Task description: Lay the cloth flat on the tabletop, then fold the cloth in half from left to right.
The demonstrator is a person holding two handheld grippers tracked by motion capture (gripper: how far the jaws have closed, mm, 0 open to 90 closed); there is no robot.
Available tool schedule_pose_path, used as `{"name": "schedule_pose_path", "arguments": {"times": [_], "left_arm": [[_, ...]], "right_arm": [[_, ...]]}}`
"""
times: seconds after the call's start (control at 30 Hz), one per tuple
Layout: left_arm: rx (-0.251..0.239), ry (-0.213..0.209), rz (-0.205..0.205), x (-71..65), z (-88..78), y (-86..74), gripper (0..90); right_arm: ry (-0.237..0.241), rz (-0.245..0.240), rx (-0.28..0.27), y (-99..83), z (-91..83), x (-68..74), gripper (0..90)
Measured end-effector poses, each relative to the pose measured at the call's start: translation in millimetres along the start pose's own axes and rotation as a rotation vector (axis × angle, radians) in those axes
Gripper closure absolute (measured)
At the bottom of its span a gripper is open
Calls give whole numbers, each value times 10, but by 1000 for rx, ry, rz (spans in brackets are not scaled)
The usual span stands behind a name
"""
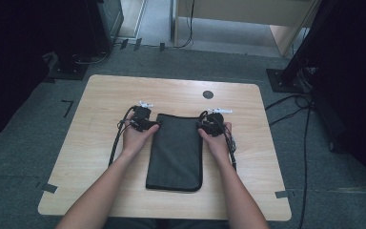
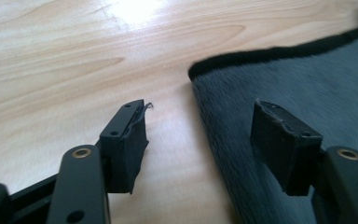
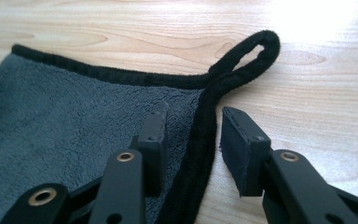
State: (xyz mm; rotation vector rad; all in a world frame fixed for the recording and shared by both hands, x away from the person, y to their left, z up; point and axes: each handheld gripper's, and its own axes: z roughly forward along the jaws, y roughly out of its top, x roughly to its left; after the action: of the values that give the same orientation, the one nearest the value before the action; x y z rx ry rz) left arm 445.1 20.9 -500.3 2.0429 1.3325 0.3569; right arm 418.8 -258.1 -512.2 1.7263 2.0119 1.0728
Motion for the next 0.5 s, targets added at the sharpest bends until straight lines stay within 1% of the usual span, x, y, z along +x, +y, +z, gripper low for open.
{"name": "schedule_pose_path", "arguments": {"times": [0.03, 0.07, 0.1, 0.13, 0.17, 0.2, 0.23, 0.27, 0.3, 0.37, 0.43, 0.47, 0.5], "left_arm": [[6, 4, -9, 6, 32, 14, 370], [7, 0, -18, 24, 75, 26, 399], [7, 0, -18, 24, 75, 26, 409], [0, 2, -13, 24, 89, 32, 424], [0, 2, -13, 24, 89, 32, 432], [1, 3, -3, 7, 94, 34, 453], [1, 3, -3, 7, 94, 34, 461], [1, 14, 5, -9, 97, 34, 461], [0, 12, 7, -20, 97, 33, 475], [-3, -17, 14, -30, 100, 29, 565], [-5, -25, 29, -38, 103, 25, 625], [-3, -41, 32, -38, 104, 24, 718], [-4, -62, 47, -33, 105, 19, 743]], "right_arm": [[0, 0, 0, 0, 0, 0, 633], [3, -18, 7, 5, 9, 20, 653], [3, -18, 7, 5, 9, 20, 653], [-11, -28, 18, 16, 12, 44, 653], [-11, -28, 18, 16, 12, 44, 653], [-22, -47, 24, 26, 17, 60, 654], [-22, -47, 24, 26, 17, 60, 654], [-26, -52, 28, 29, 17, 65, 654], [-27, -51, 30, 33, 18, 65, 655], [-23, -46, 37, 41, 16, 60, 663], [-23, -48, 36, 41, 17, 49, 692], [-16, -32, 42, 41, 11, 35, 777], [-8, -23, 43, 40, 9, 20, 802]]}}
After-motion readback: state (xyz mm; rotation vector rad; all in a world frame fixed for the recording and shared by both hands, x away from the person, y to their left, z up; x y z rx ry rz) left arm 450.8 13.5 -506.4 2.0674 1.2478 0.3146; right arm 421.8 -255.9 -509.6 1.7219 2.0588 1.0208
